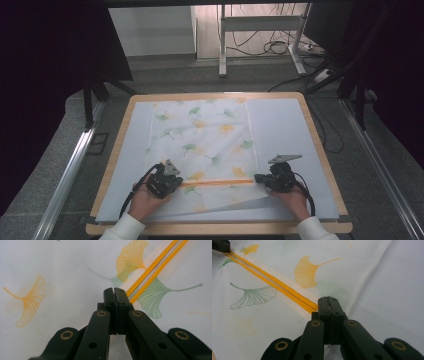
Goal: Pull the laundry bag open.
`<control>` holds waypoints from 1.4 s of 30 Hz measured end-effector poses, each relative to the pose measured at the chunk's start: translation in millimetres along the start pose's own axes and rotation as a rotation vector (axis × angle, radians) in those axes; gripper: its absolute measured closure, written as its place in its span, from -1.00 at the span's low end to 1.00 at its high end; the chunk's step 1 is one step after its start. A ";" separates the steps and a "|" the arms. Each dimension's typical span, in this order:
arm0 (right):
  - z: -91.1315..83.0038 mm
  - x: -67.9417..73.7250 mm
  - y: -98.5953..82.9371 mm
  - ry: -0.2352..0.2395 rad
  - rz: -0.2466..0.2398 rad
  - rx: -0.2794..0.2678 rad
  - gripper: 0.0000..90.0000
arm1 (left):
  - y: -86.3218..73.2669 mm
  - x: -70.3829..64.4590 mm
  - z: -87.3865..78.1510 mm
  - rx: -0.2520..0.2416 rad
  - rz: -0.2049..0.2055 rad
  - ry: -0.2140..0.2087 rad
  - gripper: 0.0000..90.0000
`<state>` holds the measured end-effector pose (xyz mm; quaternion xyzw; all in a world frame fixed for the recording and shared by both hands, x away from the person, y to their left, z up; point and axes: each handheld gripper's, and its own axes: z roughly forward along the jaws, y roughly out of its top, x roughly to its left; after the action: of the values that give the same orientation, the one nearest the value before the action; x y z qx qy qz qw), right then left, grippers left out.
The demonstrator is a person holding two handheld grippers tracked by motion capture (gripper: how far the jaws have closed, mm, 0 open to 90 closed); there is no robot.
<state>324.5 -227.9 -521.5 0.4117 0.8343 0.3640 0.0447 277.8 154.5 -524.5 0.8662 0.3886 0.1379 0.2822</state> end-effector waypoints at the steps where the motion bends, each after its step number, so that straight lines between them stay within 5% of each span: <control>1: 0.0 -0.1 0.0 0.000 0.001 0.000 0.99 | -0.9 0.6 -0.5 -0.001 -0.005 -0.002 1.00; 42: 0.2 0.4 -0.2 -0.004 -0.003 -0.003 0.99 | -29.1 26.8 -20.8 0.017 -0.072 0.037 1.00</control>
<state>324.2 -227.6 -521.7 0.4110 0.8343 0.3643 0.0476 268.7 198.3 -524.6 0.8513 0.4260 0.1402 0.2723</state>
